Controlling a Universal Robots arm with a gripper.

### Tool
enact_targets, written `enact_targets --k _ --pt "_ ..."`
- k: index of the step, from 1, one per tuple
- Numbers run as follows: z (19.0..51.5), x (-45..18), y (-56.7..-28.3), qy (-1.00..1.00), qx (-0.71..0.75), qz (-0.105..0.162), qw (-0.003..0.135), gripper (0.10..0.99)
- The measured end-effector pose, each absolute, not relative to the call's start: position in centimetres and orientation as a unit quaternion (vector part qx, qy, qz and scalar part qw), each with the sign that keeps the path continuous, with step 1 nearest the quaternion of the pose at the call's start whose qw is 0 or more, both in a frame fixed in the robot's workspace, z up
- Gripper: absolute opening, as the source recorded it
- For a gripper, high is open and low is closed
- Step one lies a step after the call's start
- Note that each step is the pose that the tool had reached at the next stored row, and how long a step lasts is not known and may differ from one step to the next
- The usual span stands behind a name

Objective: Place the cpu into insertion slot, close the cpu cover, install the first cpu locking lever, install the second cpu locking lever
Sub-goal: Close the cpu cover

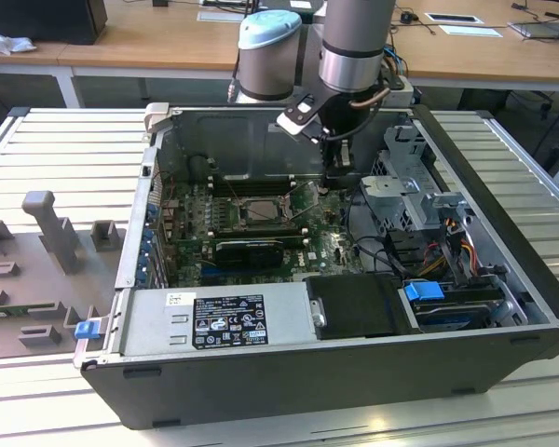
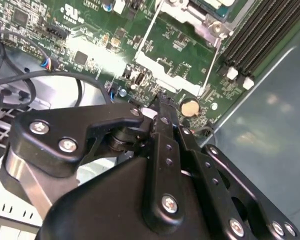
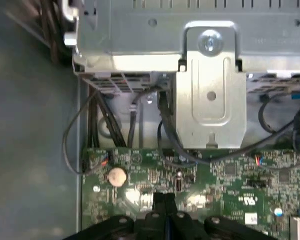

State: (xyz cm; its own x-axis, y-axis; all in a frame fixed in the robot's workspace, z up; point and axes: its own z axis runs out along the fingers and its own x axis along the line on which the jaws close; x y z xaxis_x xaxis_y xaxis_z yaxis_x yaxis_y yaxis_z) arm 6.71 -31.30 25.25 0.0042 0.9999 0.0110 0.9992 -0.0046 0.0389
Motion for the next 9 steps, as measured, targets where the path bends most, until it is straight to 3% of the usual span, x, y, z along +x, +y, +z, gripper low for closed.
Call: enact_targets --k 9 --pt "24.49 6.58 -31.35 0.705 0.709 0.006 -0.002 0.106"
